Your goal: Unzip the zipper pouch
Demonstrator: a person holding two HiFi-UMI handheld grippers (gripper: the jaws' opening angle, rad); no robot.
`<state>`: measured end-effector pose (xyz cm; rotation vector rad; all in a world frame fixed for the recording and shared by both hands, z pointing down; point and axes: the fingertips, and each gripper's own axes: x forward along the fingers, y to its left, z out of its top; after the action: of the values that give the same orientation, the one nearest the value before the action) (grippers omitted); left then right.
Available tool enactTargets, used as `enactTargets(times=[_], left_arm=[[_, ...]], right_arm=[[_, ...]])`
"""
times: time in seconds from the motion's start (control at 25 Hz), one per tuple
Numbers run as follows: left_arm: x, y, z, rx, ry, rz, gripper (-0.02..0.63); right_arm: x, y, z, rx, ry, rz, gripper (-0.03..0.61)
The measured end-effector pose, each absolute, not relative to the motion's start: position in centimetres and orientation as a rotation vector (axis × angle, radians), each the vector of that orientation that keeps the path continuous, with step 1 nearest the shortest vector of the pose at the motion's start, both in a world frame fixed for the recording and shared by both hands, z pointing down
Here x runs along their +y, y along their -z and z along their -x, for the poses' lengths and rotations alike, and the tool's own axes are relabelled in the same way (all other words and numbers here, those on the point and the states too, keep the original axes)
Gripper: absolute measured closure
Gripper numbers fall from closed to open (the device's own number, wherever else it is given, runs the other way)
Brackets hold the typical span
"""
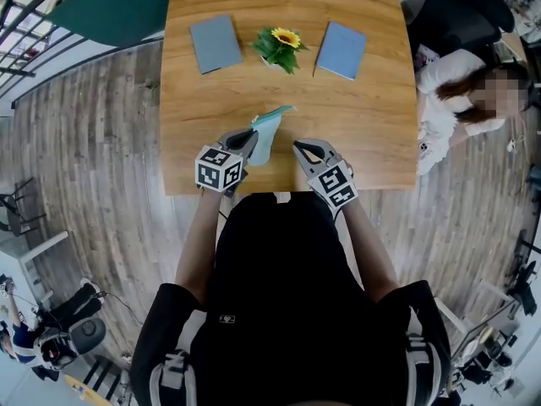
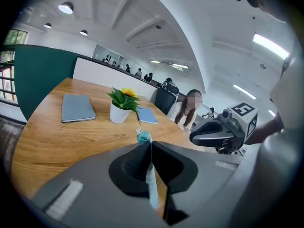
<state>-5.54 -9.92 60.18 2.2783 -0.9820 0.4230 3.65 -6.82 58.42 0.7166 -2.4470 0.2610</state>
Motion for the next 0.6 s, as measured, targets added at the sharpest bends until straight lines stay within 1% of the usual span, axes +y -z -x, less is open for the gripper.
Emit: enactTargets(times=[0.6], left_arm=[[-8.7,-58.0,5.5,-1.02,-0.544,-2.423,0.607]], right_arm=[[-6.4,-58.1,-3.1,-2.462,-0.287,-0.719,0.574]])
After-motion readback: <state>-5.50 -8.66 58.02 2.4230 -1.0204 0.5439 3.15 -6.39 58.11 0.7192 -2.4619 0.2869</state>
